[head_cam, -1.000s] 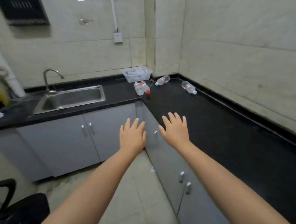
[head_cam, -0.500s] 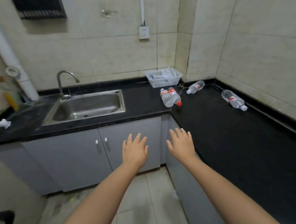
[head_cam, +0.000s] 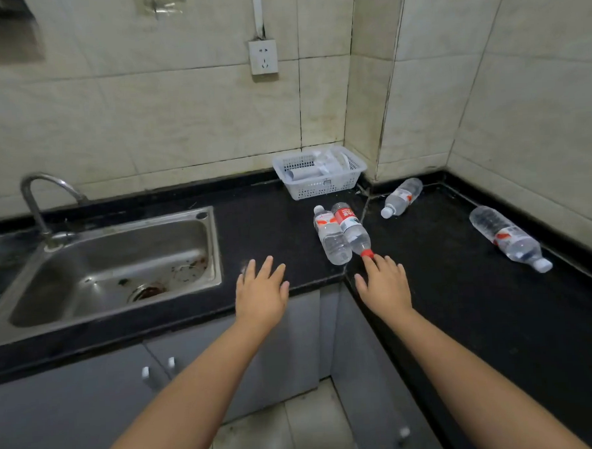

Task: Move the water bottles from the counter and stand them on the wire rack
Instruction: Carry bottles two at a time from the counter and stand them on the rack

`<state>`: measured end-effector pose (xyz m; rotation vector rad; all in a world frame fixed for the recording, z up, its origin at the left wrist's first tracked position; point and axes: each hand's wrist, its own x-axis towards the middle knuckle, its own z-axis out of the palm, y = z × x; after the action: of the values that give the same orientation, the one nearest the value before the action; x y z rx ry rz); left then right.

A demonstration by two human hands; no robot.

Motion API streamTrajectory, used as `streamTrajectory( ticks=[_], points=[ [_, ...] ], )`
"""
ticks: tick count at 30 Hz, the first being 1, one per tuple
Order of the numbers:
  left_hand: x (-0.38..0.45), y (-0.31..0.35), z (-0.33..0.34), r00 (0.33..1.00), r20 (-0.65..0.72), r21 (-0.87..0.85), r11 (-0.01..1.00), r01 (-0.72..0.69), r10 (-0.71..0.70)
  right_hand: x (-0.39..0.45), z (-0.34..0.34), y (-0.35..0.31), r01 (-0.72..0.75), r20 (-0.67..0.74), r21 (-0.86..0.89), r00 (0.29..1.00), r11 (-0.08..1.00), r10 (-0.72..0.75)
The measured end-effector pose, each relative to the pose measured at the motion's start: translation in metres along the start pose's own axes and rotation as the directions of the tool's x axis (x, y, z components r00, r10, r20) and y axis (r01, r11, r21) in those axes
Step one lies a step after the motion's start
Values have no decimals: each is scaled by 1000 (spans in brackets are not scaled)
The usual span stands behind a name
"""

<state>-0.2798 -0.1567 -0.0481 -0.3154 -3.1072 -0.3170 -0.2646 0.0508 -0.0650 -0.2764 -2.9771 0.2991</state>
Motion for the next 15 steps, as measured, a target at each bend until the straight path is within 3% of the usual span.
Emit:
streamTrajectory(
  ticks=[10, 15],
  points=[
    [209, 14, 39, 966, 83, -144, 962, -230, 244, 158, 37, 11, -190, 54, -116, 979, 975, 197],
    [281, 37, 76, 932, 170, -235, 932, -277, 320, 211, 58, 16, -292, 148, -45, 944, 955, 296]
  ],
)
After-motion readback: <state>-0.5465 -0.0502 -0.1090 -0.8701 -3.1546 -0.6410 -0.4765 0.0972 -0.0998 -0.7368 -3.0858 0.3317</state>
